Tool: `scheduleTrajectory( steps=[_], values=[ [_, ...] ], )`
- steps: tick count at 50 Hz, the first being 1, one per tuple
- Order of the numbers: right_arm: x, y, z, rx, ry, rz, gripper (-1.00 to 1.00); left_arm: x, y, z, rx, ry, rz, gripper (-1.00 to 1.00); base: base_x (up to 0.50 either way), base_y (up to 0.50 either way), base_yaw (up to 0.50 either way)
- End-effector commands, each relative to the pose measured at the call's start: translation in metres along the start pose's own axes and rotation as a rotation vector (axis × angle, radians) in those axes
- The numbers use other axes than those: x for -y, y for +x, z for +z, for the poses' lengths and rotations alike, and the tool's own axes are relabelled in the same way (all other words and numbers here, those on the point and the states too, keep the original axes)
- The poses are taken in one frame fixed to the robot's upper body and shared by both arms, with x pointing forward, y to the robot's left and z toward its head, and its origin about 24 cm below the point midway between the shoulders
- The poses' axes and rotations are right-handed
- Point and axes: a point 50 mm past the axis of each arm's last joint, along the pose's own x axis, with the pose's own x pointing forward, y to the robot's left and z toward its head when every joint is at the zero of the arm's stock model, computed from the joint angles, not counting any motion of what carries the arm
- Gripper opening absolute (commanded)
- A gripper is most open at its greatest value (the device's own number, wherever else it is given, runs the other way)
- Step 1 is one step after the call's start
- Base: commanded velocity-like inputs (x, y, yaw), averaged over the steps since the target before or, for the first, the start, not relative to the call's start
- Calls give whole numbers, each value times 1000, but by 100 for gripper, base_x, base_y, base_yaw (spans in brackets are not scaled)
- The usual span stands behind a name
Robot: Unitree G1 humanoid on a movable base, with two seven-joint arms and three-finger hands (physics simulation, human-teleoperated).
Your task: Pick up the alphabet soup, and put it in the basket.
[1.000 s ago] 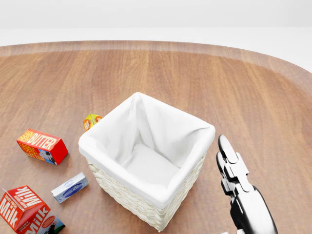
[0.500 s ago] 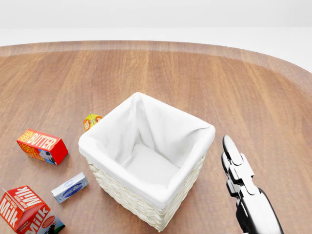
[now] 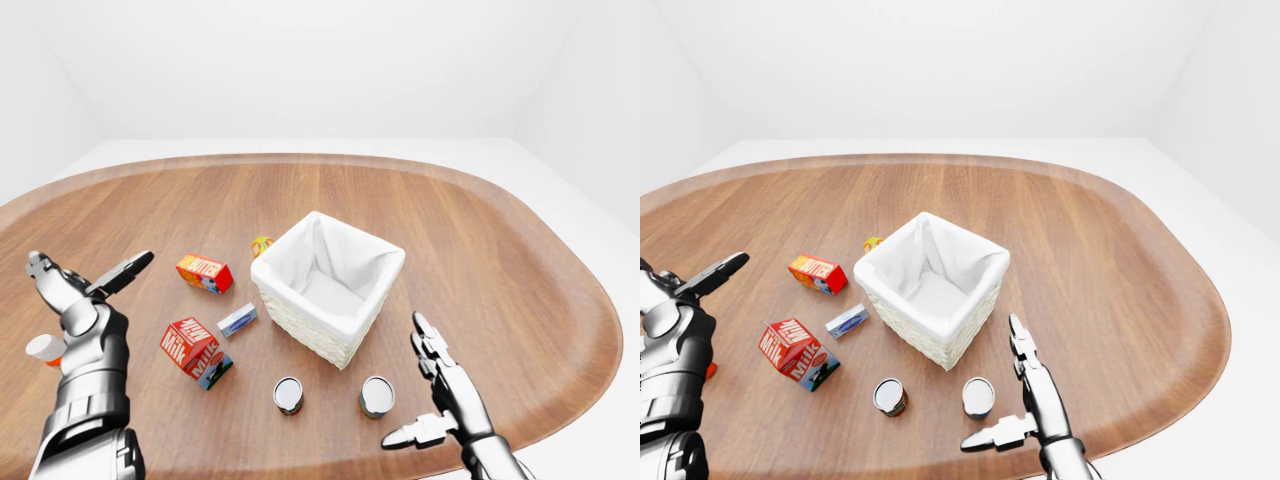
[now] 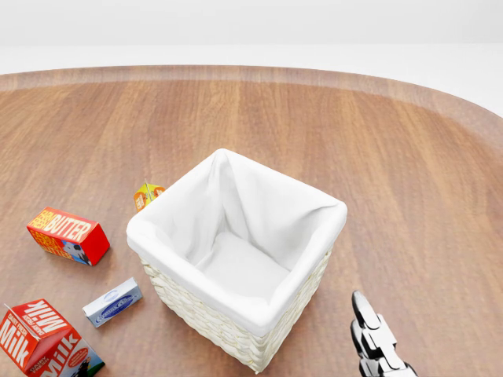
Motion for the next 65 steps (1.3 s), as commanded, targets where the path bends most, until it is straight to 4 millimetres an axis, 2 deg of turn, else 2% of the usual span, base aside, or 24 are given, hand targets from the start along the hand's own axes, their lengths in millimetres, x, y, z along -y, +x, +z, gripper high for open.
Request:
scheduleTrajectory(
  steps=[1, 16, 43, 53, 65],
  values=[
    [-6, -16, -45, -196, 86, 13, 100, 2, 1, -9, -46, 9, -2, 100, 0, 0, 0],
    [-3, -16, -60, -259, 88, -13, 100, 2, 1, -10, -50, 12, -7, 100, 0, 0, 0],
    [-10, 6, -60, -247, -2, -34, 100, 2, 1, -13, -65, 17, -7, 100, 0, 0, 0],
    [-9, 10, -73, -300, 0, -44, 100, 1, 1, -8, -41, 11, -8, 100, 0, 0, 0],
    [-11, 10, -87, -358, 8, -36, 100, 3, 1, -12, -61, 16, -11, 100, 0, 0, 0]
  ],
)
